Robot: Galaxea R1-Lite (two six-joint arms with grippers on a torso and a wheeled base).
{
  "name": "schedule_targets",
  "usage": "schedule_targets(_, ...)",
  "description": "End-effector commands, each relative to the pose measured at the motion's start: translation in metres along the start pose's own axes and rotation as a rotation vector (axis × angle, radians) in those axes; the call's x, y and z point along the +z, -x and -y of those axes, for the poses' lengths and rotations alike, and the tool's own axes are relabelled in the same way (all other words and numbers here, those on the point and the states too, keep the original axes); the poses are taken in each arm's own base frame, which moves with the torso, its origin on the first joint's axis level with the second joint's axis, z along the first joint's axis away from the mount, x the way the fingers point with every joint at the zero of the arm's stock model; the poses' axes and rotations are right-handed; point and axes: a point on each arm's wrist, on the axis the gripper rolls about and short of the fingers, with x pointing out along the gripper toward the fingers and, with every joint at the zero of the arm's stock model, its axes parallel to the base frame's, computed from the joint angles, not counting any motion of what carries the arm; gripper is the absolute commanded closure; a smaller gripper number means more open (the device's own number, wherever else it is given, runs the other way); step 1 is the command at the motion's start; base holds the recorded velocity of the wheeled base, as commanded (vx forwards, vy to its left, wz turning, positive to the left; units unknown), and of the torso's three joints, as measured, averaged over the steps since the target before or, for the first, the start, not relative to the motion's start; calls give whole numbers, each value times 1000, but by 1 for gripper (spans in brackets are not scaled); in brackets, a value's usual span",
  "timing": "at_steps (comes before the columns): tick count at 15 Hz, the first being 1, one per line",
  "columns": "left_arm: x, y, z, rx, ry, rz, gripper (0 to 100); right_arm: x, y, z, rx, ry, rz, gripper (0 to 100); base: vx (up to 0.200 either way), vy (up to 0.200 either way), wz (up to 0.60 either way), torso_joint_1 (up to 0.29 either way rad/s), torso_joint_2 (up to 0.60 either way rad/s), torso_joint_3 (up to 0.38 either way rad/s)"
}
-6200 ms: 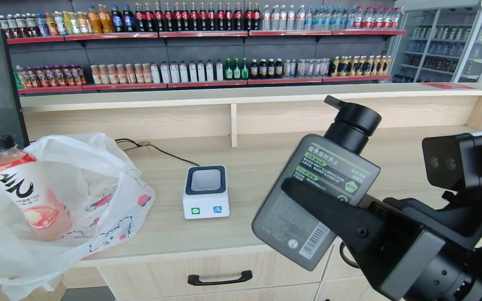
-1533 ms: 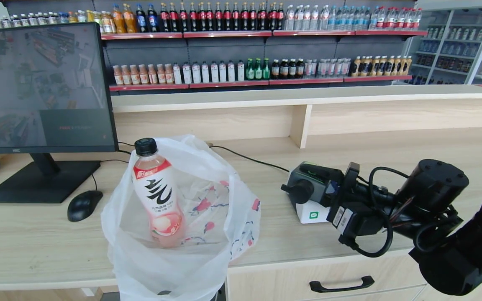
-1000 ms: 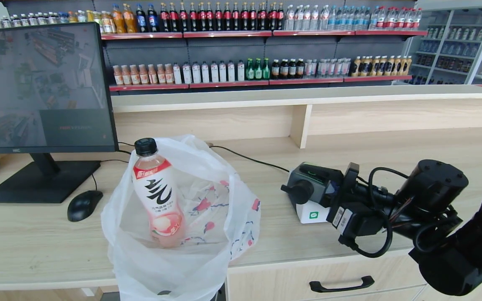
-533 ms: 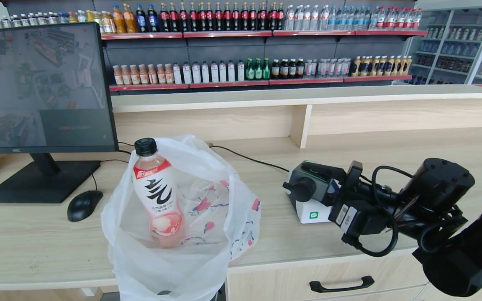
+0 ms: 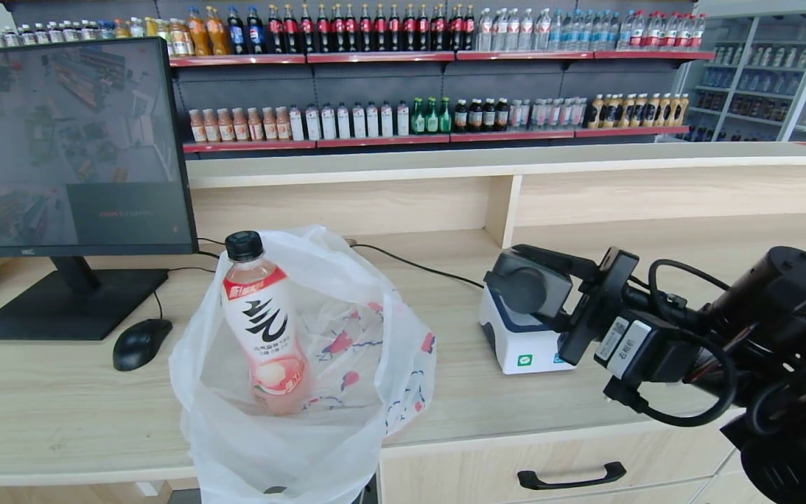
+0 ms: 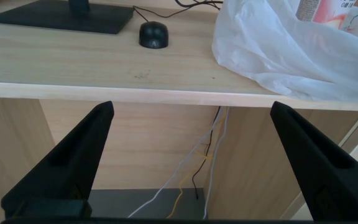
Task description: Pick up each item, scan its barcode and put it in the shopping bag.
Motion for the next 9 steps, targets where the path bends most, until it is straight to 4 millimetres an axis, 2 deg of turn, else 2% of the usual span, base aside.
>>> schedule_targets(1, 0, 0, 0, 1, 0, 1, 0, 37, 5, 16, -88, -69, 25, 100, 0, 0, 0, 0, 0, 0)
schedule_targets(4, 0, 0, 0, 1, 0, 1, 0, 82, 5, 22, -194, -248, 44, 100, 0, 0, 0, 0, 0, 0)
schedule_targets(6, 0, 0, 0, 1, 0, 1, 0, 110, 5, 22, -292, -442, 13, 100, 0, 0, 0, 0, 0, 0)
schedule_targets(8, 0, 0, 0, 1, 0, 1, 0, 113, 7, 19, -341, -645, -20, 100, 0, 0, 0, 0, 0, 0)
schedule_targets(9, 0, 0, 0, 1, 0, 1, 0, 106, 11, 8, -351, -796, -81, 100, 0, 0, 0, 0, 0, 0)
